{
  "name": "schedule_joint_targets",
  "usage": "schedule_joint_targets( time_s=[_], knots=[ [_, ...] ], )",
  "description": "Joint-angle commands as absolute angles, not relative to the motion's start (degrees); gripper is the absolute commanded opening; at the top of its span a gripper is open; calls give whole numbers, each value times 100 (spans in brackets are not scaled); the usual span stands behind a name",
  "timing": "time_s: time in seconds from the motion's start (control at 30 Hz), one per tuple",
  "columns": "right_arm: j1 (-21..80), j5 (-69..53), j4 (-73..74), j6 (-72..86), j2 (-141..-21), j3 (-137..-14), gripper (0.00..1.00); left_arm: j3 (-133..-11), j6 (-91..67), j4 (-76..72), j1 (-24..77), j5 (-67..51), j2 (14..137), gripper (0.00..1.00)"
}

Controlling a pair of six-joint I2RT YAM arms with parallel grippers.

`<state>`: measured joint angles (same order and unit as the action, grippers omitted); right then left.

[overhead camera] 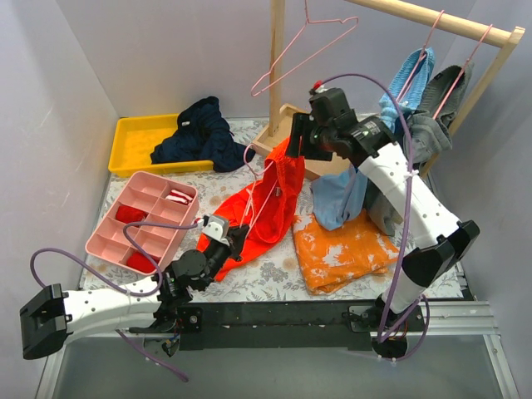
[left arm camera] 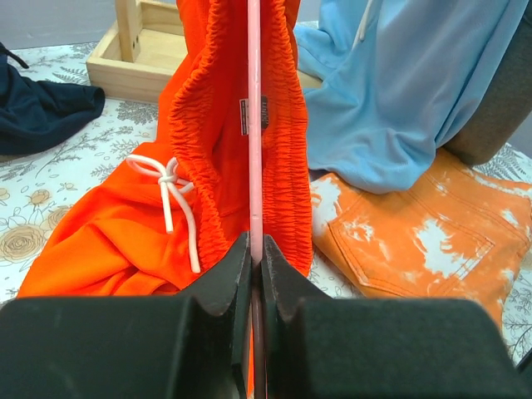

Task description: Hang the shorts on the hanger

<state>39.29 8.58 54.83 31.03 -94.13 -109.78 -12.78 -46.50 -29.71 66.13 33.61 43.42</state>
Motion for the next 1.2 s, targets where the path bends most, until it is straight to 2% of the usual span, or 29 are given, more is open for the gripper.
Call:
schedule_joint_targets(
  time_s=[0.0, 0.2, 0.4, 0.53, 0.57, 0.6, 0.67, 0.7, 0.77, 0.8, 0.83, 0.87, 0.9, 1.03, 1.17],
  knots=[
    [3490, 405, 5282, 3690, -9447, -11310, 67, -1099, -4474, -4130, 6645, 3551, 4280, 0],
    [3480, 519, 5563, 4306, -10282, -11821, 70, -1089, -4167, -4525, 6785, 3568, 4622, 0],
    [3489, 536, 5405, 4605, -10485, -11619, 72, -1169, -3570, -5070, 7048, 3831, 5201, 0],
    [3498, 422, 5432, 4605, -10442, -11225, 65, -1248, -3209, -5598, 7172, 4340, 5624, 0],
    [3498, 431, 5440, 4588, -10407, -11093, 62, -1274, -3147, -5790, 7172, 4446, 5721, 0],
    [3498, 448, 5414, 4562, -10345, -10944, 49, -1301, -3103, -5844, 7172, 4613, 5904, 0],
    [3498, 431, 5196, 4535, -10100, -10445, 41, -1397, -3076, -5950, 7172, 4719, 6090, 0],
    [3498, 396, 5160, 4526, -10038, -10320, 29, -1441, -3154, -5994, 7172, 4842, 6187, 0],
    [3507, 326, 5124, 4483, -9897, -10091, 17, -1590, -3295, -5933, 7172, 4887, 6337, 1],
    [3498, 325, 5133, 4465, -9870, -10029, 6, -1634, -3400, -5759, 7172, 4869, 6354, 6],
    [3498, 308, 5124, 4439, -9818, -9994, 2, -1704, -3706, -5600, 7172, 4834, 6337, 14],
    [3498, 299, 5124, 4438, -9783, -9950, 1, -1853, -3926, -5372, 7172, 4834, 6259, 23],
    [3498, 281, 5115, 4430, -9765, -9897, 1, -1941, -4129, -4831, 7172, 4825, 6206, 45],
    [3507, 237, 5089, 4421, -9607, -9862, 1, -2249, -5288, -3387, 7172, 4711, 5732, 70],
    [3524, 255, 4984, 4465, -9475, -9765, 1, -2329, -7016, -1954, 7172, 4710, 4976, 76]
  ],
)
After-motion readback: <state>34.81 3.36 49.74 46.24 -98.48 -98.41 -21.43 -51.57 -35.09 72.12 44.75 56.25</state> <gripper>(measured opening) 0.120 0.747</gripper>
